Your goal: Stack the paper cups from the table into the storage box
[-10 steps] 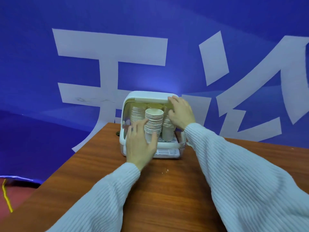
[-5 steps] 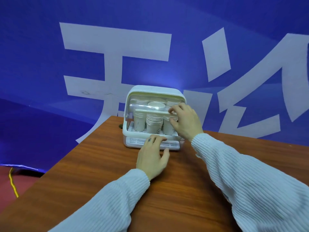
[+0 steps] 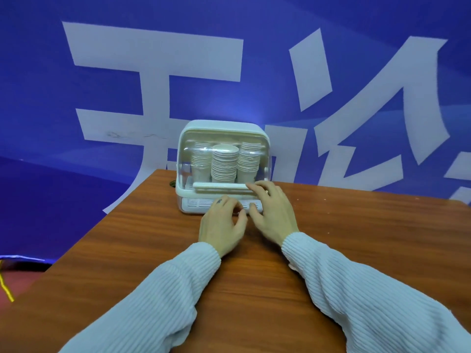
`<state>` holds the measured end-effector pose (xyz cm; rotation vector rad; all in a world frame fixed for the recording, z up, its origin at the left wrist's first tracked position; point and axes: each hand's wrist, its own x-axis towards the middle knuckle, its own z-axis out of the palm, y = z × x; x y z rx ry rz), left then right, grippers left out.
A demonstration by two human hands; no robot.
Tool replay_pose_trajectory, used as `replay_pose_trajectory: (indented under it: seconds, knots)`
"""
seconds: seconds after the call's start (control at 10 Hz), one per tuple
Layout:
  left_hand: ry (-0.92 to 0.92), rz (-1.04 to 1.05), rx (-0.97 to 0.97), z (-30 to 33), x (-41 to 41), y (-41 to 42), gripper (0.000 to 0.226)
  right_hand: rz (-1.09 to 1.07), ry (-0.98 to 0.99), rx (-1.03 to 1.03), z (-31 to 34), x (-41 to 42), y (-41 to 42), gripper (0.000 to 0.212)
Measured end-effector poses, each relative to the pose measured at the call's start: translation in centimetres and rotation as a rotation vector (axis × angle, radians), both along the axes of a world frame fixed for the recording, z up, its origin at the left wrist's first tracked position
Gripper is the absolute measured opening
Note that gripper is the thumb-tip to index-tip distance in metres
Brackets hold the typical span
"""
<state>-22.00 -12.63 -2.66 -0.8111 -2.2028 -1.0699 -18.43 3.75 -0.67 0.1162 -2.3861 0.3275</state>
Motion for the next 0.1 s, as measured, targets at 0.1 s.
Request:
replay_pose_trajectory:
  seconds: [0.1]
  knots:
    - [-0.023,-0.003,0.016,-0.21,-0.30,-0.04,0.008,-0.010,0.066,-0.247,-1.59,1.97,-0.04,0.047]
